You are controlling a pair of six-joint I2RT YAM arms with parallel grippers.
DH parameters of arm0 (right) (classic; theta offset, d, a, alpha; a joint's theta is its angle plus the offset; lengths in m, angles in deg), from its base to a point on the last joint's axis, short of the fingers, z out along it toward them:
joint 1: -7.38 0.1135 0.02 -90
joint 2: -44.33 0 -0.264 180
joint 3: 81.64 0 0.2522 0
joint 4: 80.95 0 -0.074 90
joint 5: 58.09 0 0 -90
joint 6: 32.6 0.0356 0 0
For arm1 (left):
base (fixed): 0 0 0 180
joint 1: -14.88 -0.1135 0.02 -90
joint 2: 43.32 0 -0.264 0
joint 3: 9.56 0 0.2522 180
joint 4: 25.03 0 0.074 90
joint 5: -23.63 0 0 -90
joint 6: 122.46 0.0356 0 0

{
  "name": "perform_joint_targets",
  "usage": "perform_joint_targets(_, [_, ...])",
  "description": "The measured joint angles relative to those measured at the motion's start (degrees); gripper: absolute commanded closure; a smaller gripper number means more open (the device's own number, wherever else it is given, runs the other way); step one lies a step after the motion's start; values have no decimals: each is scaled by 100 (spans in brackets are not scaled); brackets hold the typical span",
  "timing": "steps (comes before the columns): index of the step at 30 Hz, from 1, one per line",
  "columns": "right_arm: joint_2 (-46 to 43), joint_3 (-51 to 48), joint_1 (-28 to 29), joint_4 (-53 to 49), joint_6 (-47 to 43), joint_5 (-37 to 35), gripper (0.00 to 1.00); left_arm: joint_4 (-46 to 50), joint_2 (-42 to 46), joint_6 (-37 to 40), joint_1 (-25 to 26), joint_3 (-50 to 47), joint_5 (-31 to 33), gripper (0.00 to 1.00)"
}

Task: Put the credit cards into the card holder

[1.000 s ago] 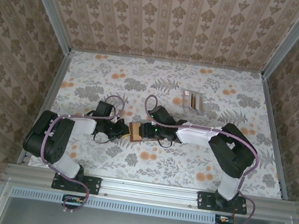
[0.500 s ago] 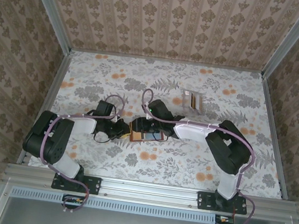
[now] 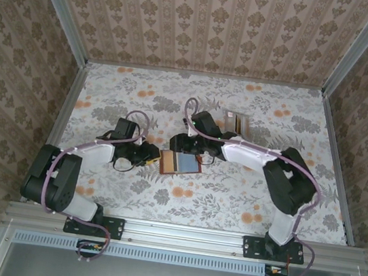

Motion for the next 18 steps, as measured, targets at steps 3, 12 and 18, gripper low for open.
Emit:
perform_joint_targets(3, [-516, -295, -13, -376, -13, -330, 50, 142, 31, 76, 4, 24, 63, 68])
perform_joint_targets(12, [-525, -586, -24, -1434, -35, -592, 48, 295, 28, 249, 76, 168, 136, 68])
perform_joint_targets(18, [-289, -586, -46, -1478, -33, -553, 49, 293, -76, 282, 144, 181, 138, 68])
